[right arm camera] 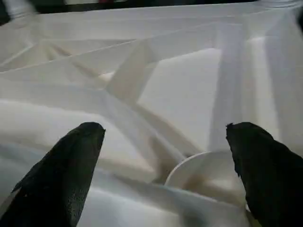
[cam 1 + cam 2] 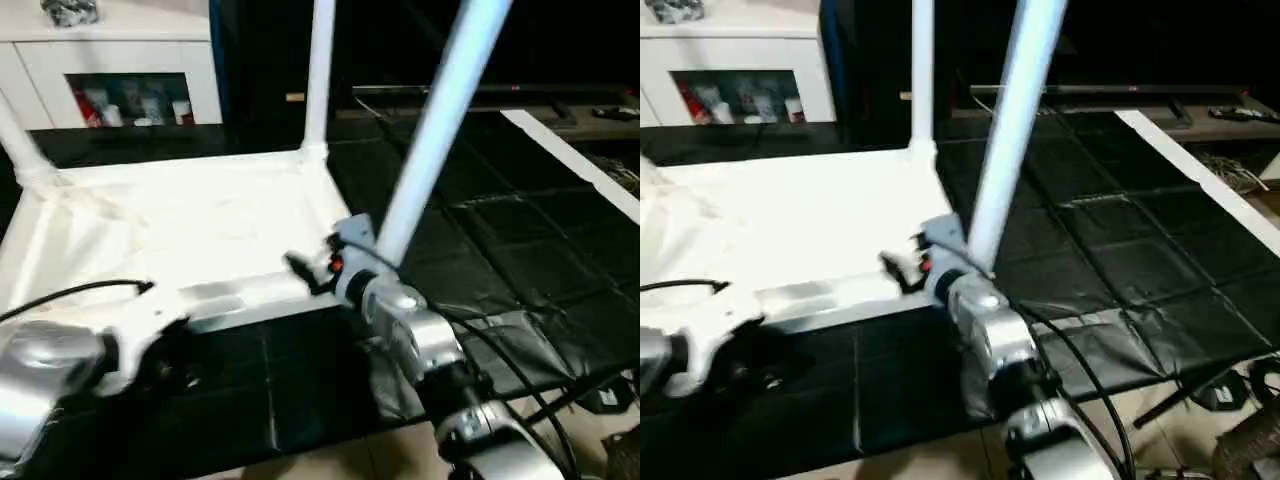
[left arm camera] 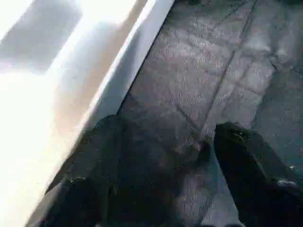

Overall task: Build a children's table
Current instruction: Rotate table base

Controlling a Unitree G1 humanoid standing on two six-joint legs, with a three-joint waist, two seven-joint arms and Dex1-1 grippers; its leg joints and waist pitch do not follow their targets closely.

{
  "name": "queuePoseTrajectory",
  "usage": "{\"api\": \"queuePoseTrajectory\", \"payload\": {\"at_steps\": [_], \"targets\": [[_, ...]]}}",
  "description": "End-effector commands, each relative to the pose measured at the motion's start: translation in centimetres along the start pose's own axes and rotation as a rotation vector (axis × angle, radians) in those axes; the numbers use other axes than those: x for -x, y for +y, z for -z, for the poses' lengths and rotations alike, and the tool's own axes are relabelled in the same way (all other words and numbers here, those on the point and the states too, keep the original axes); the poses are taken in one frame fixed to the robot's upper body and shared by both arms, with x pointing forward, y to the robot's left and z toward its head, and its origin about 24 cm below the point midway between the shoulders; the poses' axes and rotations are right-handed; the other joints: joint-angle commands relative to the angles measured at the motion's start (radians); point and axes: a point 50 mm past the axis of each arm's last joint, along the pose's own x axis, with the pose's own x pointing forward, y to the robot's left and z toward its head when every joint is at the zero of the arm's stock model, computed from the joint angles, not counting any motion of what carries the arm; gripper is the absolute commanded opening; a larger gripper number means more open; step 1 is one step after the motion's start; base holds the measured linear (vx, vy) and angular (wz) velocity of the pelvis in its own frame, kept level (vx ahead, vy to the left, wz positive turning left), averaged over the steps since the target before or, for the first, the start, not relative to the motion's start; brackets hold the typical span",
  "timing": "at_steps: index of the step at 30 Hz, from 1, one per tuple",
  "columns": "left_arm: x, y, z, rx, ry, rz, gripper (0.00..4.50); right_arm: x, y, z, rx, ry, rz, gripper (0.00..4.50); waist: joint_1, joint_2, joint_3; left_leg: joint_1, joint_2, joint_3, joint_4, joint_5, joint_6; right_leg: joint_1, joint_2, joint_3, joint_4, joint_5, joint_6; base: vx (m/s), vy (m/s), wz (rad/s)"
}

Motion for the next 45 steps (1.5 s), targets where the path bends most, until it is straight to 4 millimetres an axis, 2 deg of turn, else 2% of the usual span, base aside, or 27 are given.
{"api": "queuePoseTrajectory", "payload": {"at_steps": [1, 2, 4, 5, 10, 11, 13, 15, 16, 17, 19, 20, 22, 25, 28, 29, 31, 32, 33, 35, 36, 38, 39, 41, 43, 44, 45], "targets": [[-0.4, 1.0, -0.3, 0.004, -0.011, -0.102, 3.83, 0.9, -3.6, -0.3, -0.02, -0.029, 0.165, 4.5, -0.007, 0.037, -0.058, 0.003, 0.01, 0.003, -0.084, -0.243, -0.045, 0.047, -0.04, 0.055, -0.056, -0.245, -0.163, 0.0, 0.0, 0.0], [-0.6, 1.1, -0.6, 0.011, -0.03, -0.117, 3.95, 1.2, -4.5, -0.4, -0.019, -0.034, 0.205, 4.5, -0.004, 0.037, -0.057, 0.01, 0.01, 0.006, -0.081, -0.256, -0.047, 0.041, -0.036, 0.054, -0.058, -0.245, -0.166, 0.0, 0.0, 0.0], [-0.7, 1.1, -0.8, 0.011, -0.039, -0.124, 4.08, 1.3, -4.9, -0.5, -0.019, -0.035, 0.221, 4.5, -0.001, 0.036, -0.058, 0.012, 0.009, 0.009, -0.079, -0.264, -0.046, 0.04, -0.035, 0.055, -0.058, -0.242, -0.17, 0.0, 0.0, 0.0], [-1.1, 1.2, -1.3, -0.001, -0.068, -0.144, 4.23, 1.9, -6.5, -0.6, -0.021, -0.042, 0.277, 4.5, 0.004, 0.034, -0.058, 0.003, 0.01, 0.005, -0.082, -0.259, -0.04, 0.048, -0.038, 0.054, -0.057, -0.255, -0.16, 0.0, 0.0, 0.0], [-2.0, 0.6, -2.8, 0.001, -0.157, -0.134, 4.47, 3.0, -9.2, -1.3, 0.017, -0.053, 0.338, 4.5, 0.015, 0.031, -0.061, 0.0, 0.008, 0.006, -0.075, -0.24, -0.035, 0.05, -0.037, 0.051, -0.056, -0.247, -0.155, 0.0, 0.0, 0.0], [-2.6, 0.3, -3.5, 0.013, -0.201, -0.134, 4.47, 3.4, -10.2, -1.8, 0.041, -0.059, 0.356, 4.5, 0.012, 0.028, -0.061, -0.008, 0.007, 0.004, -0.076, -0.237, -0.035, 0.056, -0.038, 0.05, -0.053, -0.25, -0.154, 0.0, 0.0, 0.0], [-3.2, 0.0, -4.3, 0.029, -0.244, -0.136, 4.47, 3.8, -11.1, -2.5, 0.069, -0.074, 0.359, 4.5, 0.011, 0.025, -0.064, -0.008, 0.005, 0.006, -0.07, -0.227, -0.028, 0.058, -0.039, 0.05, -0.054, -0.252, -0.154, 0.0, 0.0, 0.0], [-3.4, -0.1, -4.6, 0.041, -0.265, -0.137, 4.47, 3.8, -11.2, -3.0, 0.083, -0.088, 0.337, 4.5, 0.011, 0.023, -0.064, -0.014, 0.004, 0.005, -0.068, -0.212, -0.017, 0.06, -0.039, 0.048, -0.054, -0.255, -0.155, 0.0, 0.0, 0.0], [-3.5, -0.2, -4.7, 0.056, -0.279, -0.135, 4.47, 3.8, -11.0, -3.4, 0.09, -0.105, 0.295, 4.5, 0.008, 0.021, -0.065, -0.018, 0.003, 0.005, -0.067, -0.206, -0.008, 0.061, -0.039, 0.048, -0.055, -0.264, -0.151, 0.0, 0.0, 0.0], [-3.4, -0.3, -4.6, 0.074, -0.293, -0.132, 4.47, 3.8, -10.6, -3.9, 0.099, -0.128, 0.229, 4.5, 0.002, 0.024, -0.065, -0.02, 0.003, 0.005, -0.065, -0.206, 0.001, 0.062, -0.039, 0.047, -0.058, -0.265, -0.151, 0.0, 0.0, 0.0], [-2.9, -0.3, -4.1, 0.093, -0.31, -0.135, 4.47, 3.7, -9.8, -4.2, 0.098, -0.148, 0.137, 4.5, -0.005, 0.022, -0.067, -0.027, 0.003, 0.003, -0.064, -0.174, 0.015, 0.067, -0.038, 0.047, -0.053, -0.241, -0.16, 0.0, 0.0, 0.0], [-2.8, -0.3, -3.9, 0.1, -0.315, -0.136, 4.47, 3.6, -9.6, -4.2, 0.1, -0.151, 0.117, 4.5, -0.01, 0.027, -0.066, -0.031, 0.006, 0.001, -0.065, -0.164, 0.022, 0.07, -0.04, 0.046, -0.052, -0.224, -0.169, 0.0, 0.0, 0.0], [-2.2, -0.3, -3.3, 0.113, -0.34, -0.152, 4.47, 3.6, -8.6, -4.1, 0.098, -0.156, 0.034, 4.5, -0.014, 0.026, -0.066, -0.027, 0.007, 0.001, -0.063, -0.164, 0.029, 0.066, -0.037, 0.045, -0.052, -0.217, -0.179, 0.0, 0.0, 0.0], [-1.0, 0.0, -1.9, 0.173, -0.428, -0.301, 4.47, 3.9, -6.4, -3.2, 0.127, -0.168, -0.124, 4.5, -0.018, 0.031, -0.064, -0.024, 0.012, 0.002, -0.062, -0.162, 0.051, 0.062, -0.034, 0.045, -0.053, -0.18, -0.205, 0.0, 0.0, 0.0], [-0.6, 0.2, -1.2, 0.216, -0.462, -0.396, 4.47, 4.3, -5.6, -2.6, 0.104, -0.156, -0.194, 4.5, -0.015, 0.033, -0.062, -0.018, 0.015, 0.002, -0.066, -0.201, 0.053, 0.058, -0.031, 0.044, -0.06, -0.224, -0.206, 0.0, 0.0, 0.0], [-0.6, 0.2, -1.2, 0.216, -0.462, -0.396, 4.47, 4.3, -5.6, -2.6, 0.104, -0.156, -0.194, 4.5, -0.012, 0.033, -0.059, -0.018, 0.016, 0.002, -0.067, -0.22, 0.05, 0.058, -0.033, 0.044, -0.064, -0.247, -0.198, 0.0, 0.0, 0.0], [-0.1, 0.2, -0.2, 0.271, -0.508, -0.511, 4.47, 5.0, -4.6, -1.8, 0.088, -0.145, -0.272, 4.5, -0.001, 0.031, -0.055, -0.02, 0.017, 0.0, -0.07, -0.237, 0.046, 0.059, -0.034, 0.044, -0.071, -0.292, -0.169, 0.0, 0.0, 0.0], [0.2, -0.4, 0.6, 0.311, -0.558, -0.574, 4.47, 5.9, -3.5, -1.1, 0.078, -0.136, -0.361, 4.5, 0.001, 0.034, -0.053, -0.02, 0.017, -0.001, -0.072, -0.253, 0.041, 0.058, -0.033, 0.042, -0.074, -0.316, -0.152, 0.0, 0.0, 0.0], [0.3, -0.8, 0.8, 0.32, -0.581, -0.578, 4.47, 6.3, -3.0, -0.8, 0.073, -0.13, -0.396, 4.5, 0.002, 0.033, -0.056, -0.022, 0.022, -0.003, -0.074, -0.258, 0.04, 0.06, -0.036, 0.043, -0.075, -0.318, -0.138, 0.0, 0.0, 0.0], [0.5, -1.5, 1.5, 0.323, -0.601, -0.605, 4.47, 7.0, -2.5, -0.2, 0.07, -0.111, -0.449, 4.5, 0.004, 0.029, -0.055, -0.024, 0.02, -0.003, -0.075, -0.266, 0.044, 0.058, -0.033, 0.043, -0.078, -0.325, -0.13, 0.0, 0.0, 0.0], [0.5, -1.6, 1.7, 0.324, -0.604, -0.619, 4.47, 7.2, -2.3, -0.1, 0.07, -0.104, -0.465, 4.5, 0.005, 0.032, -0.054, -0.022, 0.019, -0.003, -0.075, -0.276, 0.044, 0.055, -0.033, 0.043, -0.08, -0.337, -0.129, 0.0, 0.0, 0.0], [0.8, -1.8, 2.3, 0.338, -0.622, -0.682, 4.47, 7.7, -2.1, 0.3, 0.091, -0.087, -0.479, 4.5, 0.005, 0.028, -0.049, -0.024, 0.018, -0.004, -0.077, -0.314, 0.042, 0.053, -0.034, 0.042, -0.091, -0.405, -0.1, 0.0, 0.0, 0.0], [1.2, -2.0, 2.8, 0.359, -0.646, -0.761, 4.47, 8.0, -2.1, 0.7, 0.103, -0.076, -0.487, 4.5, 0.005, 0.031, -0.048, -0.023, 0.018, -0.006, -0.077, -0.324, 0.038, 0.052, -0.036, 0.04, -0.096, -0.438, -0.087, 0.0, 0.0, 0.0], [1.5, -2.2, 3.3, 0.379, -0.658, -0.842, 4.47, 8.5, -1.8, 0.9, 0.098, -0.065, -0.511, 4.5, 0.005, 0.027, -0.045, -0.022, 0.018, -0.007, -0.076, -0.336, 0.038, 0.049, -0.036, 0.039, -0.103, -0.469, -0.068, 0.0, 0.0, 0.0], [2.0, -1.7, 3.8, 0.378, -0.657, -0.939, 4.47, 8.7, -1.9, 1.0, 0.094, -0.055, -0.504, 4.5, 0.004, 0.024, -0.045, -0.022, 0.016, -0.008, -0.075, -0.343, 0.04, 0.048, -0.034, 0.037, -0.105, -0.498, -0.052, 0.0, 0.0, 0.0], [2.3, -1.4, 4.0, 0.385, -0.661, -0.981, 4.47, 8.8, -1.8, 1.0, 0.094, -0.048, -0.5, 4.5, 0.005, 0.021, -0.046, -0.023, 0.014, -0.011, -0.075, -0.334, 0.042, 0.048, -0.033, 0.036, -0.108, -0.509, -0.032, 0.0, 0.0, 0.0], [2.7, -0.9, 4.1, 0.393, -0.669, -1.035, 4.47, 8.9, -1.8, 1.2, 0.098, -0.029, -0.498, 4.5, 0.005, 0.022, -0.046, -0.022, 0.014, -0.011, -0.074, -0.333, 0.04, 0.046, -0.033, 0.036, -0.108, -0.51, -0.03, 0.0, 0.0, 0.0]]}}
